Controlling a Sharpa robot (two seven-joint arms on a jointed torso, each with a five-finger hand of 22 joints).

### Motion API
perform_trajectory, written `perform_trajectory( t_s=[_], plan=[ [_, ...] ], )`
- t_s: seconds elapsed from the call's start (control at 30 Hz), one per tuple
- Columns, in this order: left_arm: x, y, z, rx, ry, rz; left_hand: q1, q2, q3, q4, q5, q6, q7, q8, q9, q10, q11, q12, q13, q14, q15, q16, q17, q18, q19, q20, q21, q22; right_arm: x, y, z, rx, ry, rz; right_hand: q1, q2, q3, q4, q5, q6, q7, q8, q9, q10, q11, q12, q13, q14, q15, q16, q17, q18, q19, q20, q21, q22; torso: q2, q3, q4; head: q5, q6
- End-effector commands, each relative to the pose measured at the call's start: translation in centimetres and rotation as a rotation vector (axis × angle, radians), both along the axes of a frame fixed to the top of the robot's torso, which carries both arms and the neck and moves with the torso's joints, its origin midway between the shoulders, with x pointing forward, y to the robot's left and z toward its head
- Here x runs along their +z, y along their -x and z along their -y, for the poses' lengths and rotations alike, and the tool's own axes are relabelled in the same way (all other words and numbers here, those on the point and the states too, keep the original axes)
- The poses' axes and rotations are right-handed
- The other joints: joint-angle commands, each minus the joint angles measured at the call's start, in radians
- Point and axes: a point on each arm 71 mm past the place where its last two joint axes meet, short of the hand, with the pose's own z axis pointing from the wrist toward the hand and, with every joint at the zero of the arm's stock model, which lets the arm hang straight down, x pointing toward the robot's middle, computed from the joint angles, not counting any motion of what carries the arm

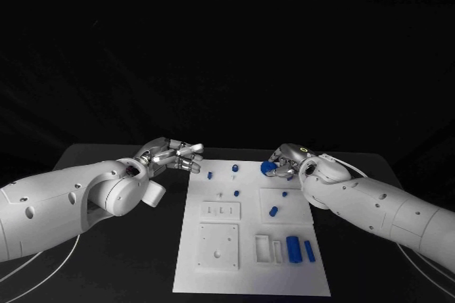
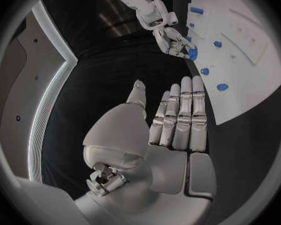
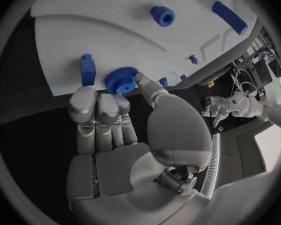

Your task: Assemble the parts on the task board

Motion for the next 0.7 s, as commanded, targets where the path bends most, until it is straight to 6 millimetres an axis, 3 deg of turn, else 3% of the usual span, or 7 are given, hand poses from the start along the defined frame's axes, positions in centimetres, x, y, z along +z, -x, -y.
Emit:
perform_trajectory(
  t_s=[0.03,0.33,0.7],
  plan=[
    [0.1,0.1,0.3,-0.024,0.002,-0.003,0.006,-0.002,-0.001,-0.006,-0.005,-0.002,0.004,-0.005,0.002,-0.008,0.003,-0.001,0.001,0.004,0.003,-0.004,-0.001,-0.013,0.005,0.001,-0.004,-0.001,-0.9,0.2,0.1,0.011,0.024,-0.06,0.003,0.017,0.02,-0.01,0.02,0.017,-0.002,0.002,0.003,0.006,-0.002,0.003,0.003,0.006,0.001,0.003,0.002,0.003,0.022,0.002,0.007,0.122,0.0,0.0004,-0.0026,0.001,-0.001],
    [0.0,0.1,0.3,-0.027,-0.001,-0.008,0.006,-0.002,-0.001,-0.007,-0.005,-0.001,0.004,-0.004,0.002,-0.01,0.003,-0.001,0.001,0.002,0.003,-0.004,-0.001,-0.013,0.004,0.001,-0.004,-0.001,-0.4,0.4,-0.5,0.031,0.055,-0.009,0.034,0.047,0.054,-0.062,0.04,0.088,-0.017,0.008,0.016,0.012,-0.011,0.012,0.012,0.007,-0.004,0.006,0.01,-0.001,0.02,-0.002,0.026,0.125,0.0,0.0008,-0.0011,0.0,-0.002],
    [0.0,0.1,0.3,-0.029,-0.004,-0.01,0.007,-0.002,-0.001,-0.008,-0.005,-0.002,0.004,-0.004,0.001,-0.014,0.004,-0.002,0.001,0.002,0.003,-0.004,-0.001,-0.013,0.004,0.001,-0.004,-0.001,0.7,1.1,-2.5,0.077,0.062,0.074,0.024,0.076,0.058,-0.082,0.02,0.161,-0.038,0.004,0.044,0.021,-0.023,0.013,0.017,0.009,-0.012,0.004,0.013,-0.007,0.019,-0.012,0.044,0.127,0.0,-0.0004,-0.0001,0.0,-0.003]
  ],
)
